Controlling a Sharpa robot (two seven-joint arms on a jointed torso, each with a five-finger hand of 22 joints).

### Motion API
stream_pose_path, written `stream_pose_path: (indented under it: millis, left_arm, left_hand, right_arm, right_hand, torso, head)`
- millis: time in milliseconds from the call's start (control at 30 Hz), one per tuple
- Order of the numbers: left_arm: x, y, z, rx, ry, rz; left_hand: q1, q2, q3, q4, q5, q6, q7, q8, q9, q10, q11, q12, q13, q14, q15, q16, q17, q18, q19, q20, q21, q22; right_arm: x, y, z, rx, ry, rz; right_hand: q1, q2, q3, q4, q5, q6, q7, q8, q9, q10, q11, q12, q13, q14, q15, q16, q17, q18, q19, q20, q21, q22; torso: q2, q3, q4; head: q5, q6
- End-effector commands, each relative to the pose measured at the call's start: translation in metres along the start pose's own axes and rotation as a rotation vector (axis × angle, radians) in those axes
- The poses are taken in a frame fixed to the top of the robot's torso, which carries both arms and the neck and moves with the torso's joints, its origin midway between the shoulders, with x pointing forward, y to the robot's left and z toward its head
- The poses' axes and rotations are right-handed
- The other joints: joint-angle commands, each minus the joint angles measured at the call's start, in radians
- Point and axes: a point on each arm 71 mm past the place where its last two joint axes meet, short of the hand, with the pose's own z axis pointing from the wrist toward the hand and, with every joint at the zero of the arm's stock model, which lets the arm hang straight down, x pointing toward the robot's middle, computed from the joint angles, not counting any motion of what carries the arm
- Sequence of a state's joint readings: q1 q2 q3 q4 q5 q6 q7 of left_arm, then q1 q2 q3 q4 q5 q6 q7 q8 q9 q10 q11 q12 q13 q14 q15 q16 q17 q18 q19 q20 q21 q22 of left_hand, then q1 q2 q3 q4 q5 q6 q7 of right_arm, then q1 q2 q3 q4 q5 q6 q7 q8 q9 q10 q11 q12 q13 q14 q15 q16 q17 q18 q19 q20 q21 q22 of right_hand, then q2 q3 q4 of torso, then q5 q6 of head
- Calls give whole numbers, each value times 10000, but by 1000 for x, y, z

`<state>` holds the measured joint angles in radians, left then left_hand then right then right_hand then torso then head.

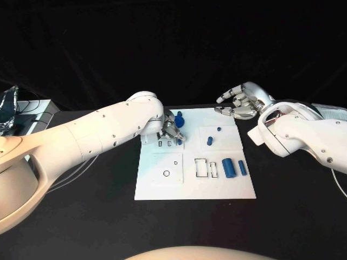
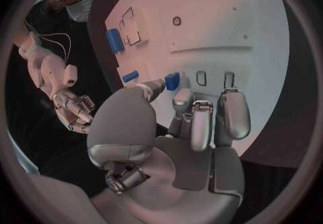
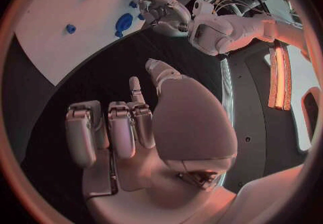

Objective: Assemble the parts on the task board

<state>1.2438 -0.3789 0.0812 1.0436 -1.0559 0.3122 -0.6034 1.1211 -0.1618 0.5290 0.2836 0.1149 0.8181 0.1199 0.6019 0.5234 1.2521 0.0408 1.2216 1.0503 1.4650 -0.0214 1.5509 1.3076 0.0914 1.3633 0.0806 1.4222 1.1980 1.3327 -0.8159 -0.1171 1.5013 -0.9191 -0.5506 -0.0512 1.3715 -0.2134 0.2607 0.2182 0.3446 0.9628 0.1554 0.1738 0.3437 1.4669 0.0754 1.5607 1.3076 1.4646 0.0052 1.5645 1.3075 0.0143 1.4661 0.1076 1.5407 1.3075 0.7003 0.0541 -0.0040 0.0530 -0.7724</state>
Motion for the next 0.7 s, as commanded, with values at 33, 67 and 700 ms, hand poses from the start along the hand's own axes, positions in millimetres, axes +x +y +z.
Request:
stream_pose_path:
  millis: [33,67,700]
  left_arm:
    - [1,-2,0,191,149,54]
    - [1,-2,0,191,156,54]
    - [1,3,0,546,618,-1064]
  left_hand:
    - [203,-28,312,-19,-18,-12,-68,140,148,-103,-32,-53,-48,878,-15,-20,2188,-137,-51,-4,11,-11]
    - [221,-41,388,-23,-18,-10,-77,169,188,-102,-40,-53,-47,878,-22,-20,2191,-139,-49,-8,15,-3]
    - [-95,-404,4182,-2163,1629,-228,-519,1854,3378,9,-464,-428,-453,993,-402,114,2478,-142,-67,-319,7,40]
  right_arm:
    - [1,1,0,-32,159,-115]
    - [1,1,0,-29,159,-118]
    - [3,-1,5,106,206,-124]
  right_hand:
    - [-7,5,24,67,-18,-93,0,38,20,885,-21,-46,2482,1062,-50,63,2632,-47,873,-52,-62,2378]
    - [-7,5,24,67,-18,-93,0,38,20,885,-21,-46,2482,1062,-50,63,2632,-47,873,-52,-62,2378]
    - [-20,22,28,90,-40,-98,0,48,33,884,-20,-47,2481,1062,-48,63,2632,-42,865,-49,-79,2366]
  torso:
    - [-3,11,15]
    - [-3,11,15]
    - [-11,4,24]
  head:
    - [-10,-30]
    - [-10,-30]
    - [1,-81]
